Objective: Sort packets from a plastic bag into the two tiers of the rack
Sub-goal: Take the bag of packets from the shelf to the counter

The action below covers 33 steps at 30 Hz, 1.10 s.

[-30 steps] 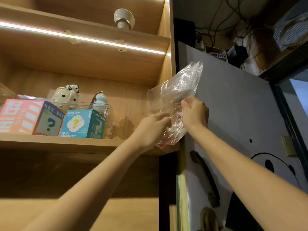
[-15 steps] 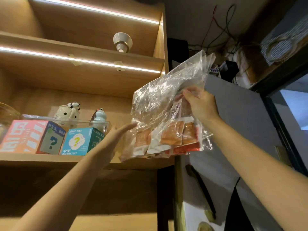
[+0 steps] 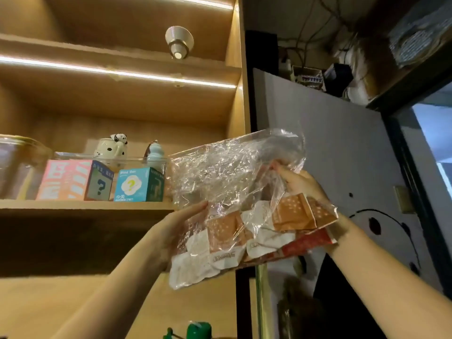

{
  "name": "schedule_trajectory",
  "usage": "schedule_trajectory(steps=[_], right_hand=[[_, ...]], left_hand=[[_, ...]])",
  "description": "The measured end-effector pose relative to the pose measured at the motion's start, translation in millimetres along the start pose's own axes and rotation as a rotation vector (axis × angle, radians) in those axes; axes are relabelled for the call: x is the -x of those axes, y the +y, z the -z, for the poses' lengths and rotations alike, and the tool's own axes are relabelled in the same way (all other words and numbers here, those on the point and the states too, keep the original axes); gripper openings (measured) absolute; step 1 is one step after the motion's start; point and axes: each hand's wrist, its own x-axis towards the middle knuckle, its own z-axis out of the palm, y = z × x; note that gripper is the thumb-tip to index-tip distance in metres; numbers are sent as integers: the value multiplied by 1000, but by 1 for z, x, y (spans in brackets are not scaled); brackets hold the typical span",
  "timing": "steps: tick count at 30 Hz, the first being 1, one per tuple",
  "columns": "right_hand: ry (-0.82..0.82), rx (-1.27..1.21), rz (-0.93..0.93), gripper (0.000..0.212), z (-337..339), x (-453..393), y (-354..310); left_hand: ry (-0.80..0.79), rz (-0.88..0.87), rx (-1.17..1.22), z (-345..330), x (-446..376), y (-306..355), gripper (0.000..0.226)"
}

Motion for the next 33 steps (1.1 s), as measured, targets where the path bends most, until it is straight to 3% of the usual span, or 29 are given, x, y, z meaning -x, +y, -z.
schedule_trajectory(steps=[4, 6, 9, 12, 16, 19, 23, 27, 29, 31, 33], right_hand=[[-29, -6, -126, 18, 4, 46, 38], [-123, -152, -202, 23, 7, 72, 62], [-169, -357, -350, 19, 8, 120, 90], [-165, -376, -458, 15, 10, 165, 116], [-187, -387, -558, 16, 15, 228, 135], [-201, -374, -647, 17, 18, 277, 146], [-186, -325, -769, 16, 22, 342, 163], [-199, -316, -1011, 32, 22, 413, 186], [-209, -296, -1136, 30, 19, 446, 196], [-203, -309, -1273, 28, 15, 476, 206], [-189, -330, -1418, 36, 11, 500, 217]], left_hand=[[-74, -17, -59, 21, 33, -24, 14], [-65, 3, -94, 36, 51, -39, 17], [22, 1, -158, 57, 81, -67, 43], [64, 69, -187, 68, 118, -96, 62], [103, 150, -153, 68, 179, -132, 55], [148, 211, -116, 58, 229, -154, 31], [238, 322, -41, 53, 291, -185, 41], [348, 514, -64, 61, 356, -222, 24], [392, 605, -63, 67, 385, -236, 18], [408, 681, -58, 75, 411, -247, 25], [400, 770, -62, 84, 430, -257, 52]])
